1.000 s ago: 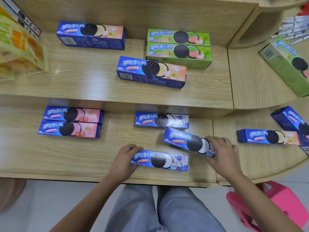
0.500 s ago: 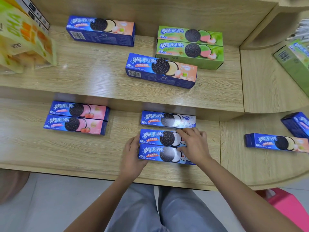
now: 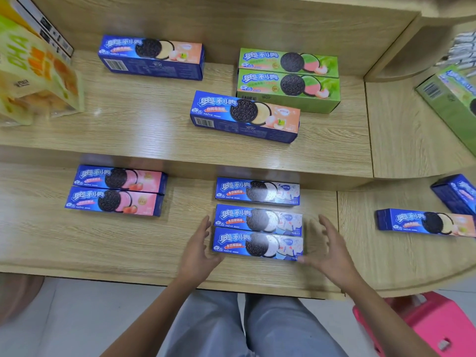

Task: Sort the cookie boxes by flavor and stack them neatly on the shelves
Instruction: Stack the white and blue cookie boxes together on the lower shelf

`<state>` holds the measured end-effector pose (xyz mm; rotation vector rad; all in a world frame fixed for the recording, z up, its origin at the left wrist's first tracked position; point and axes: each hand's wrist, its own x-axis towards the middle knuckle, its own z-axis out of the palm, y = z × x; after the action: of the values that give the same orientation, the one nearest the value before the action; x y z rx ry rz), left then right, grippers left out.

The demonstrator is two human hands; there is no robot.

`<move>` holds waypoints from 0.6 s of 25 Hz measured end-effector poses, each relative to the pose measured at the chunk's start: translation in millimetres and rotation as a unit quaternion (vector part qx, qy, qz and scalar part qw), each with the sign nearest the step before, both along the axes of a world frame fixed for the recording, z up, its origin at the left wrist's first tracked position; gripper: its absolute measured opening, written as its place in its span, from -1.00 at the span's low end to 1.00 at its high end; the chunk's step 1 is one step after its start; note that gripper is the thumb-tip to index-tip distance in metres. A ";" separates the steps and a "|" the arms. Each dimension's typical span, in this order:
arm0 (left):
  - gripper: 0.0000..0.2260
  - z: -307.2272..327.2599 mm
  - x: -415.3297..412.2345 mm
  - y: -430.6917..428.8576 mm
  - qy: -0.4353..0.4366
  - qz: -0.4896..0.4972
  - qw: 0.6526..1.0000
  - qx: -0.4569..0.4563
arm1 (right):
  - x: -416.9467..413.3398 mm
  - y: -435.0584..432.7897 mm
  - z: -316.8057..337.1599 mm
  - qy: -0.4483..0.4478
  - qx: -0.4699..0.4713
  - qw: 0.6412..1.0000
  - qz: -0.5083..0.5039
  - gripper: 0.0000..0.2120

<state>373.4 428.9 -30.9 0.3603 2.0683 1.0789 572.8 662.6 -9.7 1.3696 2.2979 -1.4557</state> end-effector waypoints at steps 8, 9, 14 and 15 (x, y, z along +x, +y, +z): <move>-0.21 1.8 3.3 9.3 0.010 0.014 0.999 0.033 | -6.1 -41.6 -25.4 0.041 0.025 0.999 -0.013 -0.27; -0.19 3.0 3.1 9.7 0.020 0.009 0.999 0.032 | -11.2 -42.7 -22.9 0.055 0.032 0.998 -0.021 -0.30; -0.22 12.8 -4.2 12.1 0.035 -0.007 0.999 0.027 | -27.8 -37.6 -21.1 0.056 0.045 0.997 -0.012 -0.39; -0.23 13.9 -6.9 13.9 0.035 -0.008 0.999 0.026 | -30.5 -35.0 -22.5 0.048 0.043 0.998 -0.016 -0.41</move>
<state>366.5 442.8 -17.1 0.4458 2.0988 1.1273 542.3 627.7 -32.1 1.3951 2.4347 -1.4786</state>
